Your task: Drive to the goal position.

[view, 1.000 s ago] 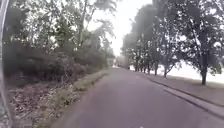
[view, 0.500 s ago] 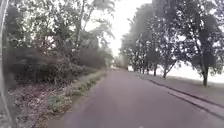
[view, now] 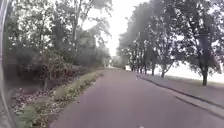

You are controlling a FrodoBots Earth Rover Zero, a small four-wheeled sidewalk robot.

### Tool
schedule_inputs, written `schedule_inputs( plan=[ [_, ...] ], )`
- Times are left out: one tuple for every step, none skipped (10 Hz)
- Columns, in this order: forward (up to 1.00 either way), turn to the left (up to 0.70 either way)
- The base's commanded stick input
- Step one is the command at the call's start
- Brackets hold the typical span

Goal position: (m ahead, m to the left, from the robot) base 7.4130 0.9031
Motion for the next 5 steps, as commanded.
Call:
schedule_inputs(
  plan=[
    [0.7,0.01],
    [0.7,0.01],
    [0.7,0.01],
    [0.7,0.01],
    [0.7,0.01]
  ],
)
